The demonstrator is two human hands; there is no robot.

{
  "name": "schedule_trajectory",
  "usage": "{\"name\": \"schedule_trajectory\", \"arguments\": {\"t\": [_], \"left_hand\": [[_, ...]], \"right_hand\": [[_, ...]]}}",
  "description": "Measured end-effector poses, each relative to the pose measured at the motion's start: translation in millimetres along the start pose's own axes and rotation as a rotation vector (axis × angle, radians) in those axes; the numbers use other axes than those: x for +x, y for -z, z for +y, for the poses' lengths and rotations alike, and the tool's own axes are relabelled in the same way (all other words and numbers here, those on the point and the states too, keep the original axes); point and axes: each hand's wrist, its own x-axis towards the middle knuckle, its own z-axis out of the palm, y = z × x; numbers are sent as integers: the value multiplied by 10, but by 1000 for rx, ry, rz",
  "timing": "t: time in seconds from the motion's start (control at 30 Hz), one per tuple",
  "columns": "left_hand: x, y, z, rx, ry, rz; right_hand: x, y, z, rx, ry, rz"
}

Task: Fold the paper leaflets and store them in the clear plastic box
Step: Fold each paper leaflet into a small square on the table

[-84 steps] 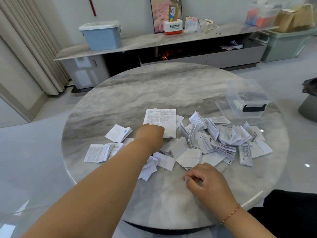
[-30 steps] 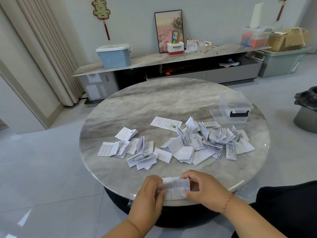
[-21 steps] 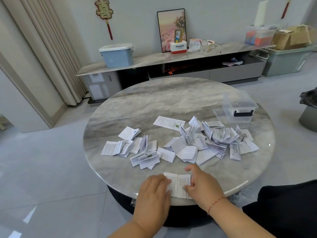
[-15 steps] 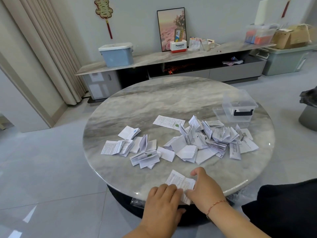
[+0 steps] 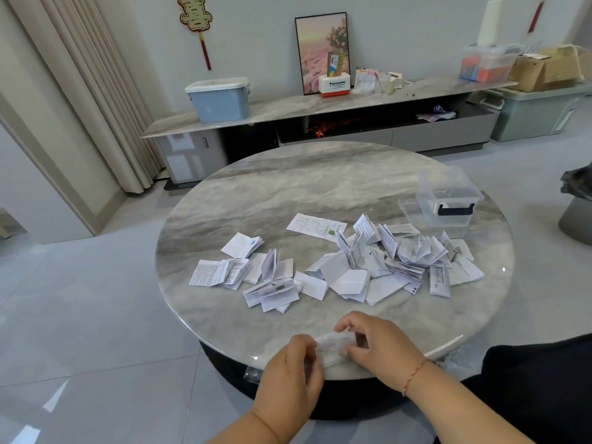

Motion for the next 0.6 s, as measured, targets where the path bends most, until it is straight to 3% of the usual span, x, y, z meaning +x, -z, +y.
{"name": "schedule_trajectory", "arguments": {"t": [0.1,0.27,0.4,0.47,0.6], "left_hand": [[45,-22,-11,36,-20,-10],[36,-16,-201,240,-340,-144],[50,38,-171,291,-574,-18],[102,63,-91,283,-514,26],[271,139,82,39,-126,0]], "right_hand": [[52,-76,-12,-25,-41,54],[96,-90,-15,-96,-75,60],[33,-71,-31,-59,-77,-33],[21,-46,-11,-10,2,30],[18,22,-56,56,211,161]]}}
